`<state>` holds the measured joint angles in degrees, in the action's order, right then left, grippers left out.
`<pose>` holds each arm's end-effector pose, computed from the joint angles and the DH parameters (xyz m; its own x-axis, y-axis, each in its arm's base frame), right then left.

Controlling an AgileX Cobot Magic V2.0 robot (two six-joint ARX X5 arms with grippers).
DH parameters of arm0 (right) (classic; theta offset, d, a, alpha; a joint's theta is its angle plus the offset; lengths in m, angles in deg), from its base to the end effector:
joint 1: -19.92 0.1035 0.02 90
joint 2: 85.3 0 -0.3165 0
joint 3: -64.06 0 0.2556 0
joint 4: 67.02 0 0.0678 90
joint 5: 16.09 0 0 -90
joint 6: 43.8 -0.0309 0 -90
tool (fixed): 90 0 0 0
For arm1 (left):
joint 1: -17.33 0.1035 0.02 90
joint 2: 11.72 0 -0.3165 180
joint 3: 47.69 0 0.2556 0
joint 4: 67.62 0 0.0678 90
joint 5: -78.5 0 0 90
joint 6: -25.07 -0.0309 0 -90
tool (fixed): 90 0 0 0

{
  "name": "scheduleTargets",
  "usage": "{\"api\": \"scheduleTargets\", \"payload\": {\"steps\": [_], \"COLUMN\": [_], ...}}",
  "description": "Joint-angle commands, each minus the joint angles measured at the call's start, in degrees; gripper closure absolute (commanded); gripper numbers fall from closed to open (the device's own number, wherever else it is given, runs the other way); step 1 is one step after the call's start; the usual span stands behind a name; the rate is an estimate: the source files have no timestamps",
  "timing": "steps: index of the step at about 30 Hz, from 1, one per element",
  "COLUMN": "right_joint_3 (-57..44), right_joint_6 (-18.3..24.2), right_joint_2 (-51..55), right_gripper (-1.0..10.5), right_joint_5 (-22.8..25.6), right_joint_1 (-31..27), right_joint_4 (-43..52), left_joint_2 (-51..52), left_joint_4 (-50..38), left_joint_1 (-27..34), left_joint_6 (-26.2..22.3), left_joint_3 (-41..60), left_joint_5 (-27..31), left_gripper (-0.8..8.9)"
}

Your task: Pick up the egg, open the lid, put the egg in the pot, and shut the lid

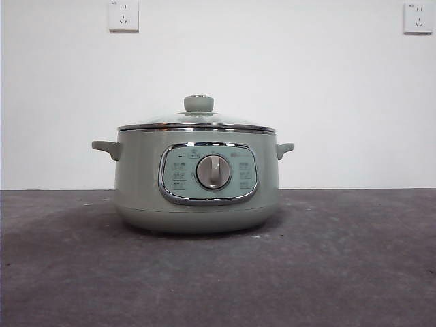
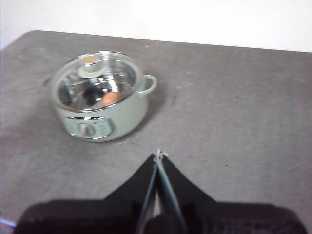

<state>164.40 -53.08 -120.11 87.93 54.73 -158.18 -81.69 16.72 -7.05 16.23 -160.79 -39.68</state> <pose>-0.0334 -0.0323 0.4745 0.8565 0.3004 -0.4197 -0.3123 0.9490 0.0420 0.1485 -0.0833 0.5130 0.4091 -0.7039 -0.5807 0.7715 0.6066 -0.1918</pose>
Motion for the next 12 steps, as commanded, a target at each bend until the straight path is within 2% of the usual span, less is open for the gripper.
{"api": "scheduleTargets", "payload": {"steps": [1, 9, 12], "right_joint_3": [-0.4, -0.4, -0.4], "right_joint_6": [-0.6, -0.6, -0.6], "right_joint_2": [-0.2, -0.3, -0.3], "right_gripper": [9.5, 9.5, 9.5], "right_joint_5": [1.8, 2.5, 2.5], "right_joint_1": [0.0, 0.0, 0.0], "right_joint_4": [-1.5, -1.5, -1.5], "left_joint_2": [0.5, 0.5, 0.5], "left_joint_4": [0.3, 0.5, -2.1], "left_joint_1": [0.1, 0.1, 0.1], "left_joint_6": [-0.3, -0.3, -1.8], "left_joint_3": [0.4, 0.4, 0.3], "left_joint_5": [-0.2, -0.3, 1.9], "left_gripper": [8.16, 8.16, 8.14]}}
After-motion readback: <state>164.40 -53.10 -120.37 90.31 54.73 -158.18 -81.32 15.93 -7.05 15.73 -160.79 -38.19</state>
